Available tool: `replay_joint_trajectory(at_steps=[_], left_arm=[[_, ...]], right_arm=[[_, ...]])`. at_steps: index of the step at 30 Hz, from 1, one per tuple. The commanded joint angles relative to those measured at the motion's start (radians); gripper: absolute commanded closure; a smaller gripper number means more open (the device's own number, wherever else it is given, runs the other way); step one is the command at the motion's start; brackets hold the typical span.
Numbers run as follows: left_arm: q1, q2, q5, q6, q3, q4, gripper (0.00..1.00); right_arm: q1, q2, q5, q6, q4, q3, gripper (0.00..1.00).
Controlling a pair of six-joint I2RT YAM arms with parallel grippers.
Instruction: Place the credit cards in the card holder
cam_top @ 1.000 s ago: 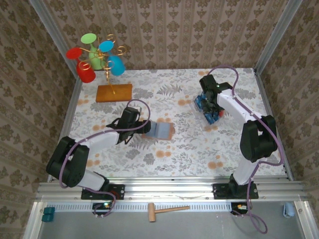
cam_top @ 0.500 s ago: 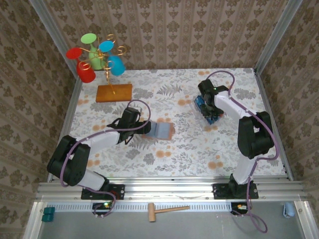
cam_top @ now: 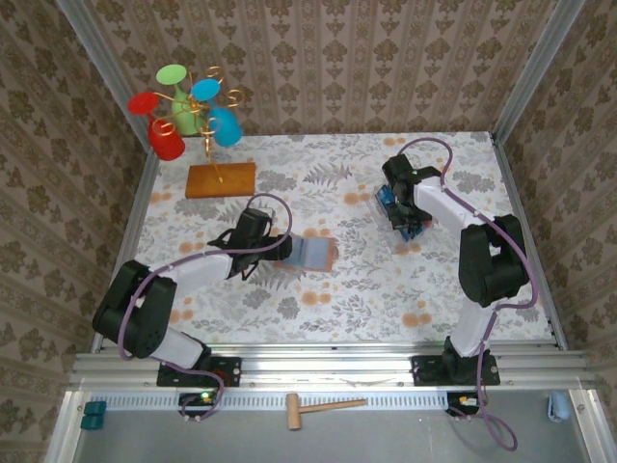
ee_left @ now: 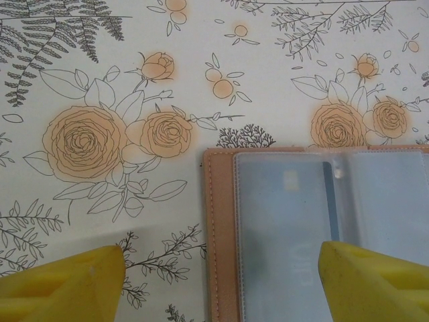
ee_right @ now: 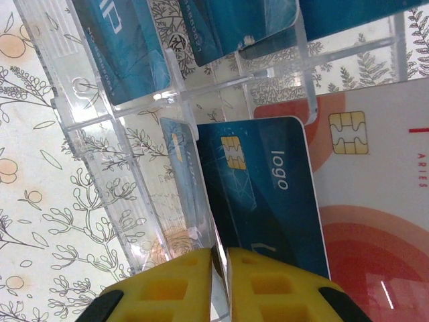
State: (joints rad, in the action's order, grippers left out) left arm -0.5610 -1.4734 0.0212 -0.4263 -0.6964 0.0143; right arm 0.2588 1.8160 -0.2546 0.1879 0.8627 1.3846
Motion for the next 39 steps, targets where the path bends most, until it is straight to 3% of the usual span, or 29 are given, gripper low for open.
replay_joint_trajectory(at_steps=[1, 9, 16, 28, 39], left_arm=[[0.006, -0.008, -0.016, -0.013, -0.025, 0.004, 0.23], [0.006, -0.010, -0.025, -0.012, -0.029, 0.001, 0.23], [0.006, 0.000, -0.009, -0.001, -0.046, -0.034, 0.23], [0.037, 0.033, 0.122, -0.026, -0.071, -0.203, 0.23], [0.056, 0.018, 0.204, -0.068, -0.070, -0.348, 0.23]], right_arm=[[-0.003, 0.011, 0.018, -0.007, 0.002, -0.005, 0.89], [-0.004, 0.004, 0.081, -0.021, 0.026, 0.022, 1.00], [-0.003, -0.019, 0.128, -0.024, 0.049, 0.059, 1.00], [-0.005, -0.102, 0.179, -0.009, 0.079, 0.125, 1.00], [0.001, -0.228, 0.438, 0.107, -0.041, 0.072, 1.00]])
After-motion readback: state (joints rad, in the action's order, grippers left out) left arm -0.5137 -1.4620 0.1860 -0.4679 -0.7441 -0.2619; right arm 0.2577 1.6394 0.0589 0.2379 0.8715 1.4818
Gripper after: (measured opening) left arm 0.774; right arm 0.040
